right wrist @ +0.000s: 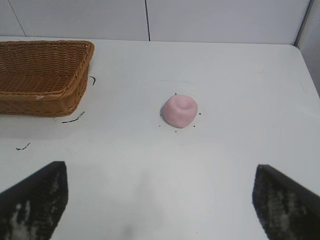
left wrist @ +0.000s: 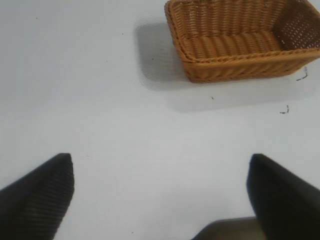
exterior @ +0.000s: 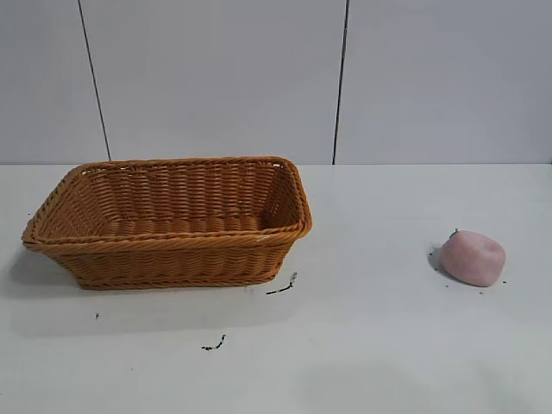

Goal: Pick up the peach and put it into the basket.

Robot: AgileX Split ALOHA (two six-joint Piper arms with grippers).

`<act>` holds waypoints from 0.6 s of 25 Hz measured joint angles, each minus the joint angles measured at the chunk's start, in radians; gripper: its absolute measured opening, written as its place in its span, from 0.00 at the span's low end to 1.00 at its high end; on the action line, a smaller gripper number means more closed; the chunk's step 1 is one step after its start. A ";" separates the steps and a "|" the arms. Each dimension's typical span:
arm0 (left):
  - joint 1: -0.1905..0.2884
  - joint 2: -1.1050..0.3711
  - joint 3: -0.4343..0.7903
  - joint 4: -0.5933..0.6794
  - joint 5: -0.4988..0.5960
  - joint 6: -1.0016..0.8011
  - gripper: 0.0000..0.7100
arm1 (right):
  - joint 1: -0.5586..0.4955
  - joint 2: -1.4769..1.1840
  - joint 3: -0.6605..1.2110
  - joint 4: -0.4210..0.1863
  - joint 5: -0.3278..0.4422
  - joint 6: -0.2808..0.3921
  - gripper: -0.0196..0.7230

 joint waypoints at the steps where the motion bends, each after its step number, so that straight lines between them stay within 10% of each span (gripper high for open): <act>1: 0.000 0.000 0.000 0.000 0.000 0.000 0.97 | 0.000 0.000 0.000 -0.001 0.000 0.000 0.95; 15: 0.000 0.000 0.000 0.000 0.000 0.000 0.97 | 0.000 0.139 -0.047 -0.014 0.002 0.000 0.95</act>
